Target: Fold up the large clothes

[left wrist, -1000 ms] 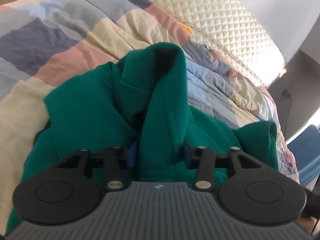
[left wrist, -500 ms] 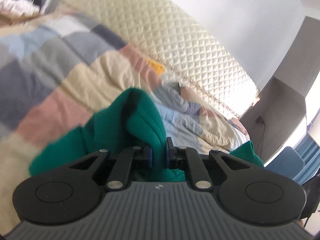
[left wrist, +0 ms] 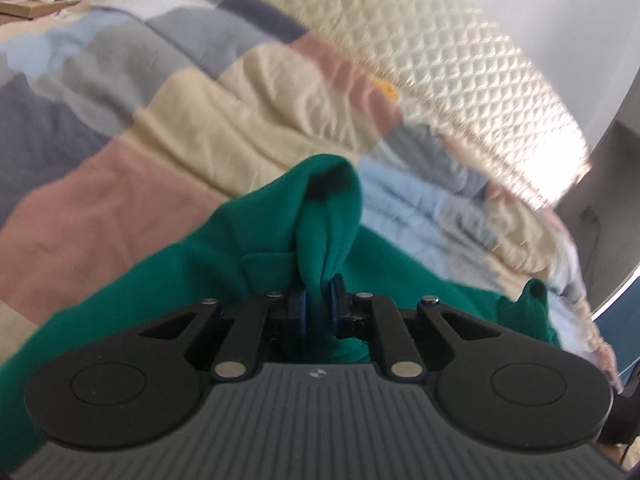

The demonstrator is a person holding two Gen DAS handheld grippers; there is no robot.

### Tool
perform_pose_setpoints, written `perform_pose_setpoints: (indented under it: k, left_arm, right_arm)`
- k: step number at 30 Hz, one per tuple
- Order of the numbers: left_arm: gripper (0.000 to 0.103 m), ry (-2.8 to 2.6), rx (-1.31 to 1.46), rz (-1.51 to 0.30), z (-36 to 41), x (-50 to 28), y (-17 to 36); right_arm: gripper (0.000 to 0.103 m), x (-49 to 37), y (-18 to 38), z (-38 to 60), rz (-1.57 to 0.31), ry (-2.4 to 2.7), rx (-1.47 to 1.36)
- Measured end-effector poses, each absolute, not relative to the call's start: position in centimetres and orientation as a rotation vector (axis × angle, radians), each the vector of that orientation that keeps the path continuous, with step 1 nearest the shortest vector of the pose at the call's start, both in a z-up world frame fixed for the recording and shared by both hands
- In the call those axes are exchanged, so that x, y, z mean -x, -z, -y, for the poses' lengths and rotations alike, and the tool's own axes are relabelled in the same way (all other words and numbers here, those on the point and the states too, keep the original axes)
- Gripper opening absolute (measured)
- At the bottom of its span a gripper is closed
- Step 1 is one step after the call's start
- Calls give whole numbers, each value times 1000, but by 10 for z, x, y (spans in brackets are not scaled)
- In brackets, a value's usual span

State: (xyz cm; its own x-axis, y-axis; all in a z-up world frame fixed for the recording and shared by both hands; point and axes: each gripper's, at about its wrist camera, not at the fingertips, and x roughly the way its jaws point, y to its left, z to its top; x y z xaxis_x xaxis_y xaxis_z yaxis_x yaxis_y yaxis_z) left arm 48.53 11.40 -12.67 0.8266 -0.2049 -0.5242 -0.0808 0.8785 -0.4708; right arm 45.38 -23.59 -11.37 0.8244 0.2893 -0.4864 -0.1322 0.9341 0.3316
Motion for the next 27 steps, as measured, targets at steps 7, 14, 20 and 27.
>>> perform_pose_setpoints:
  k: [7, 14, 20, 27]
  left_arm:
    - [14, 61, 412, -608, -103, -487, 125]
    - [31, 50, 416, -620, -101, -451, 95]
    - [40, 79, 372, -632, -84, -378, 75]
    - [40, 85, 370, -627, -66, -288, 56]
  right_arm:
    - [17, -461, 113, 228, -602, -210, -252]
    - [43, -437, 86, 221, -622, -210, -244]
    - [59, -385, 64, 231, -609, -248, -269]
    - [59, -310, 42, 234, -594, -324, -290]
